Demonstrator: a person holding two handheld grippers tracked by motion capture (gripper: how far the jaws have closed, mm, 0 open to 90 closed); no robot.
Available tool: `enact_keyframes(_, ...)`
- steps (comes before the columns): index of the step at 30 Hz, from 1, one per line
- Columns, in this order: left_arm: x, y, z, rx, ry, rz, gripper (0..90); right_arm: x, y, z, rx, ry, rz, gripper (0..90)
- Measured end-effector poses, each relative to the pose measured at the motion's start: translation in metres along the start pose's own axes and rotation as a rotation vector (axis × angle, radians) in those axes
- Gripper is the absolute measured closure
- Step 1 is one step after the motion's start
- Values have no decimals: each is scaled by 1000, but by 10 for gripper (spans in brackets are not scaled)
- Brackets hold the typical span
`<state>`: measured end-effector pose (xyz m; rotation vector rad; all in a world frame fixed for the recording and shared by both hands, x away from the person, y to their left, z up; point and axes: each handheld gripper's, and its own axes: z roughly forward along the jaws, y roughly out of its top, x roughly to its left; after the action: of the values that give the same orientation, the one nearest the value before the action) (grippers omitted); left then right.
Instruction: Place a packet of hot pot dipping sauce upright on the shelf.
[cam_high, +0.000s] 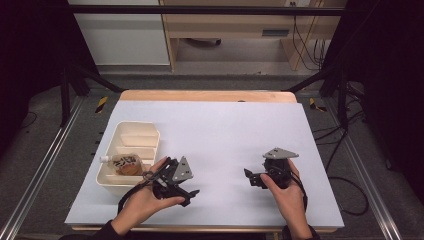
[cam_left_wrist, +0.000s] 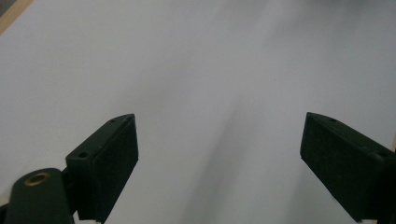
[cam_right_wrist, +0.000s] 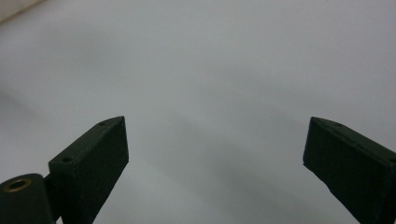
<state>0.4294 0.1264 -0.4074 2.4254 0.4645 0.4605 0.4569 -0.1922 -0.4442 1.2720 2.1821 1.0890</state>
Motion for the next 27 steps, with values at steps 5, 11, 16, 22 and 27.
enact_keyframes(5, -1, 0, 12, 4, -4, -19, 111, 0, 0, 0, 0, 1, 0, 73)
enact_keyframes(11, -2, -1, 26, 12, -17, -37, 107, -1, 0, 0, -3, 0, 0, 73)
enact_keyframes(16, -3, -4, 37, 16, -29, -50, 103, -1, 0, -1, -3, -1, 0, 73)
enact_keyframes(22, -2, -7, 46, 12, -32, -70, 98, -1, 0, -1, -4, -1, 3, 73)
enact_keyframes(27, -2, -14, 57, 9, -31, -94, 97, -1, 0, -1, -3, 0, -1, 72)
